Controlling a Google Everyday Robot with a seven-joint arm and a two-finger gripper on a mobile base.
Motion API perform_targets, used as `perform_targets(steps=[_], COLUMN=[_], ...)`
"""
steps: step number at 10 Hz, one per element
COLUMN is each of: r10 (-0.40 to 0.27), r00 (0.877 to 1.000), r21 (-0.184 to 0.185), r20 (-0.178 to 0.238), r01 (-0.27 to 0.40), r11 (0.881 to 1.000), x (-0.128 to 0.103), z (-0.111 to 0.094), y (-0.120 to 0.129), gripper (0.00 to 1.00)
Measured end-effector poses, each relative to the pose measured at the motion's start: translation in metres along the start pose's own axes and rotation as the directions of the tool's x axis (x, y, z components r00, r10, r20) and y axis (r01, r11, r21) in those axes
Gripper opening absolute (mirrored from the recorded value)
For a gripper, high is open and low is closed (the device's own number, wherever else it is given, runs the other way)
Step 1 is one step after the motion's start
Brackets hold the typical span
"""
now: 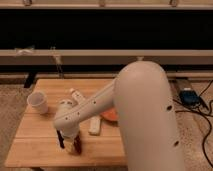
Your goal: Place the pepper in the ceramic cup
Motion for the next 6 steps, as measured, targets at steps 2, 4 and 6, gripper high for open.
perform_targets(steps=[2, 4, 6], r10=[0.005, 0.004, -0.008], r00=[1.000, 1.000, 1.000], r21=[0.009, 0.022, 0.032], r20=[0.002, 0.006, 0.014], r01=[-0.005, -0.004, 0.008], r11=[1.000, 1.000, 0.999], x=[0.007, 0.017, 0.021], z=[-0.006, -0.019, -0.031], y=[-0.008, -0.015, -0.017], gripper=[0.40, 0.20, 0.02])
